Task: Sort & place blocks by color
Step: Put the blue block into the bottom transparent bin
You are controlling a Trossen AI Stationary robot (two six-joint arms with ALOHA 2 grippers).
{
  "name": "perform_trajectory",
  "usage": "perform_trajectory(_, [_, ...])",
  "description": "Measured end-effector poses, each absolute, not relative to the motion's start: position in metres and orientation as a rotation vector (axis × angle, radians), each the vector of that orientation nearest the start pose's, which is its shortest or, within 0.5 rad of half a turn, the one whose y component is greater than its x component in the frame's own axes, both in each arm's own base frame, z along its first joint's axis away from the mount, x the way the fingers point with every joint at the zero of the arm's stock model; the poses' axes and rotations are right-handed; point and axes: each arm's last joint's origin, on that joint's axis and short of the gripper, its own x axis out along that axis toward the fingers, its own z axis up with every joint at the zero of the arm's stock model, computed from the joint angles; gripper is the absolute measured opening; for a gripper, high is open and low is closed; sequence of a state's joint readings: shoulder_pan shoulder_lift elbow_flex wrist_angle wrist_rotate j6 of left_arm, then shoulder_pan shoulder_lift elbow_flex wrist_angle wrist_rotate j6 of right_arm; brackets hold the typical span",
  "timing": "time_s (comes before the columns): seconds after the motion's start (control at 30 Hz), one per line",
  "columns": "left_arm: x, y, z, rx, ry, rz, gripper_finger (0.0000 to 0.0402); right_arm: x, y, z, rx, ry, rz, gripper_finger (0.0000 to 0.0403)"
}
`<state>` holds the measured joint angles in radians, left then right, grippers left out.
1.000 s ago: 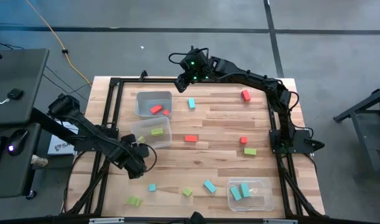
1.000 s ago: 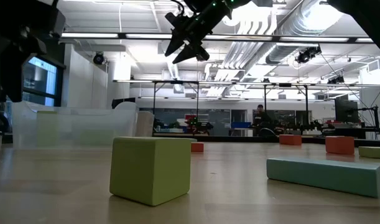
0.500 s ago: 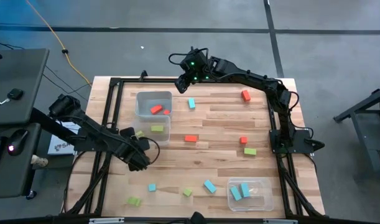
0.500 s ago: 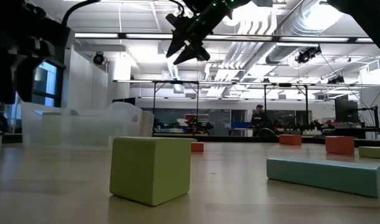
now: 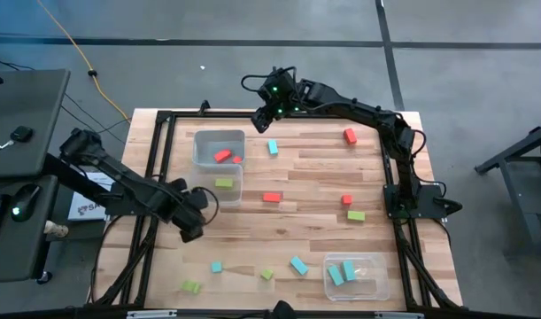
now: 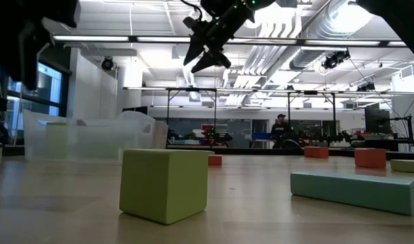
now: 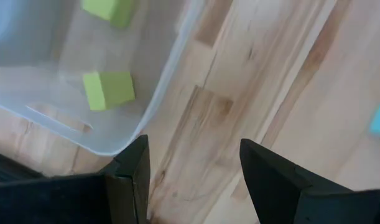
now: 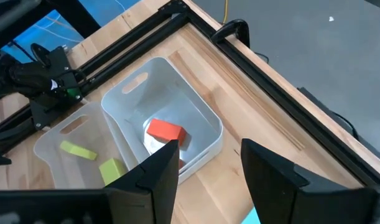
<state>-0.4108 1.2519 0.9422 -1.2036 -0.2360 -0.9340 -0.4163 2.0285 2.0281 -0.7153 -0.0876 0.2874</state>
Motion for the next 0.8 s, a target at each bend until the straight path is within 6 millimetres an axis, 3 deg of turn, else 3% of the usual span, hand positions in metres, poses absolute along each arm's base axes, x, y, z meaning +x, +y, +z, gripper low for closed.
perform_trajectory(0.23, [0.167,-0.052,0.266,-0.366,1.118,0.578,0.0181,0.415,-0.183,0.335,0.469,0.670,-0.396,0.0167])
perform_trajectory(0.4, [0.159,-0.033,0.281,-0.382,0.944,0.659,0.0181,0.413,-0.183,0.334,0.482,0.691,-0.405,0.0202])
perform_trajectory(0.57, [0.152,-0.017,0.293,-0.382,0.837,0.694,0.0181,0.407,-0.189,0.331,0.586,0.699,-0.518,0.0244])
perform_trajectory(0.8, [0.146,0.000,0.308,-0.330,0.716,0.680,0.0181,0.393,-0.207,0.326,0.779,0.710,-0.653,0.0252])
